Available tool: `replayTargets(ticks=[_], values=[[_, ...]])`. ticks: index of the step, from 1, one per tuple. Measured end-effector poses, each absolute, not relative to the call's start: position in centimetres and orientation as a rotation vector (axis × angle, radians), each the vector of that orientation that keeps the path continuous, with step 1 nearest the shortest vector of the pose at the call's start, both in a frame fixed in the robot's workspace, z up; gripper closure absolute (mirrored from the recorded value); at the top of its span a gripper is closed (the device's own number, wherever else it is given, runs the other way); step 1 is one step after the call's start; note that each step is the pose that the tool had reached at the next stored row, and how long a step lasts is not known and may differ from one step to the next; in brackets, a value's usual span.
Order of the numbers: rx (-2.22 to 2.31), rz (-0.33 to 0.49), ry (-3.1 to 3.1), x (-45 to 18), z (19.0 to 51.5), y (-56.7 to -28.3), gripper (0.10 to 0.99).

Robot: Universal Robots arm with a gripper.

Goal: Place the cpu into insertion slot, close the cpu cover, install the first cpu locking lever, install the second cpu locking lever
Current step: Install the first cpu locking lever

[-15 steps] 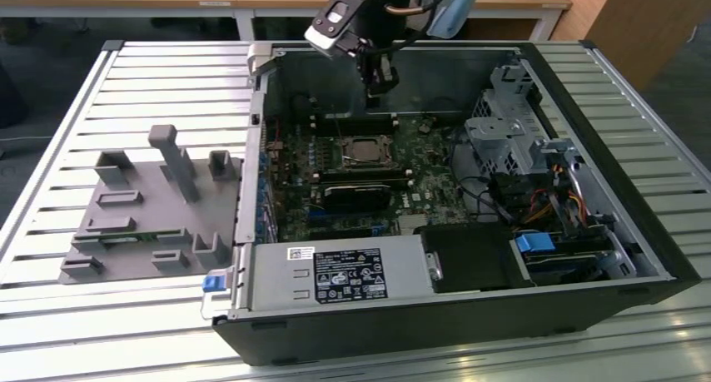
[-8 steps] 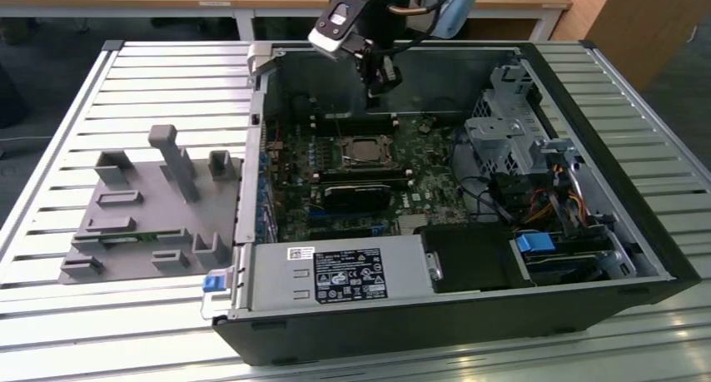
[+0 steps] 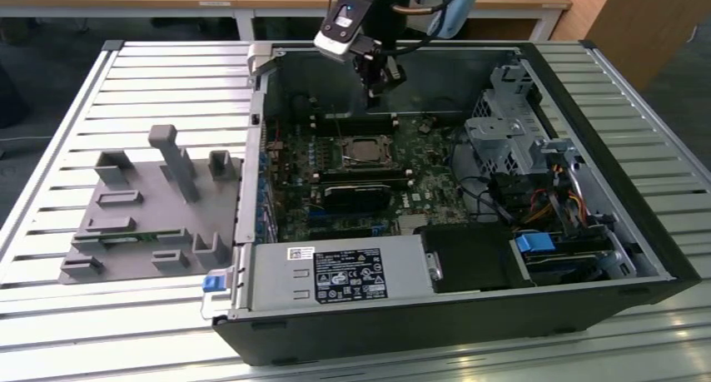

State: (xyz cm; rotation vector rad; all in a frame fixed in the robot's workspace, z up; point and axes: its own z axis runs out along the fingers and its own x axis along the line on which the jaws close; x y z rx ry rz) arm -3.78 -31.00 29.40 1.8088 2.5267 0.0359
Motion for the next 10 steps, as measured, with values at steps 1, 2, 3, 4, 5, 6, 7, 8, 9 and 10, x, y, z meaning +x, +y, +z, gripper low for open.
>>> replayTargets(ticks=[1, 2, 3, 4, 5, 6, 7, 8, 9, 10], values=[[1.789, 0.036, 2.541, -3.78, 29.40, -31.00, 0.980], [1.767, 0.037, 2.556, -3.78, 29.40, -31.00, 0.980], [1.746, 0.037, 2.571, -3.78, 29.39, -31.00, 0.980], [1.723, 0.038, 2.587, -3.78, 29.40, -31.00, 0.980], [1.700, 0.038, 2.603, -3.78, 29.39, -31.00, 0.980], [1.676, 0.039, 2.618, -3.78, 29.40, -31.00, 0.980], [1.653, 0.039, 2.633, -3.78, 29.39, -31.00, 0.980], [1.628, 0.040, 2.649, -3.78, 29.39, -31.00, 0.980], [1.604, 0.040, 2.664, -3.78, 29.39, -31.00, 0.980], [1.580, 0.041, 2.678, -3.78, 29.39, -31.00, 0.980]])
